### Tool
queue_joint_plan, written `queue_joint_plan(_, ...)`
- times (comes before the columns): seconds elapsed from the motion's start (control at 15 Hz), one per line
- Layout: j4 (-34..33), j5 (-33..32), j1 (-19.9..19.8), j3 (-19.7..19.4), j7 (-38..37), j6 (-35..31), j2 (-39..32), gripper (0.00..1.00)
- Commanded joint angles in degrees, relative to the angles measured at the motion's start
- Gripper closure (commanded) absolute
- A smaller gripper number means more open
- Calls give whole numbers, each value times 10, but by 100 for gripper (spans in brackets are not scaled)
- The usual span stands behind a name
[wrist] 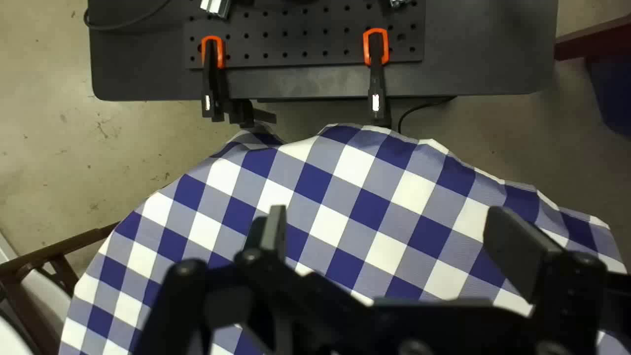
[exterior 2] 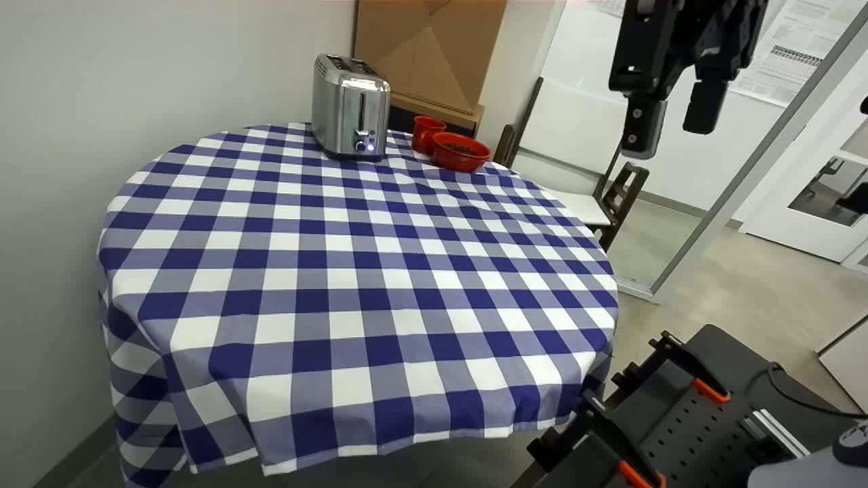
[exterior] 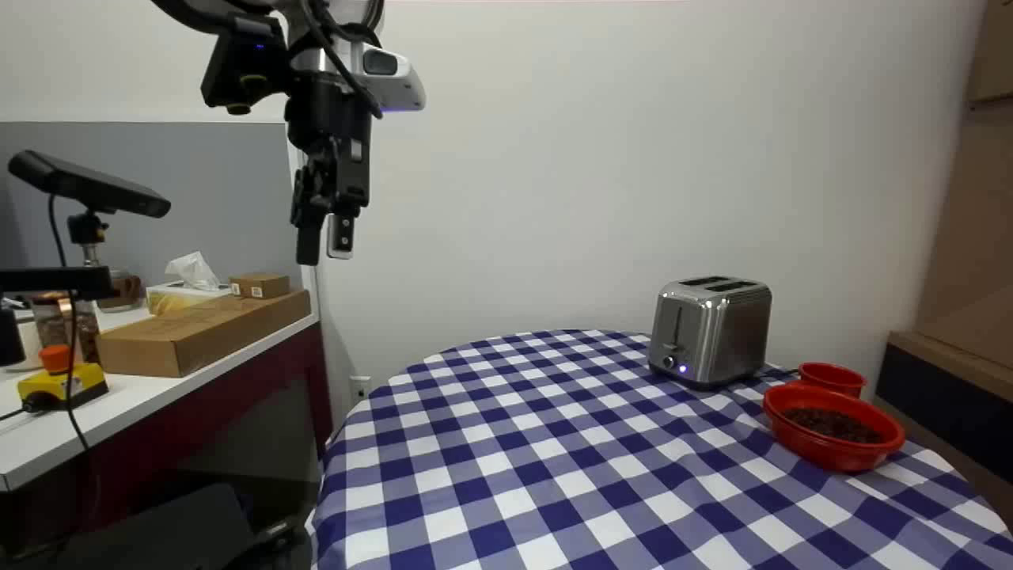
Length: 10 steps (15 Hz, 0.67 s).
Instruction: Push the lever of the toaster up
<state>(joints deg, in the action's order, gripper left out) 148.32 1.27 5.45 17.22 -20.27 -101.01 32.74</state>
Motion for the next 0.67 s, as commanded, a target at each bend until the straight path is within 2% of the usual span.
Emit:
queue_joint_plan(0.0,-1,-4,10,-9,-5,1,-2,0)
queue_joint_plan(0.4,-1,-4,10,-9,-5,1,-2,0)
queue_joint_plan(0.6,-30,-14,-5,-32,15,-5,-23,0)
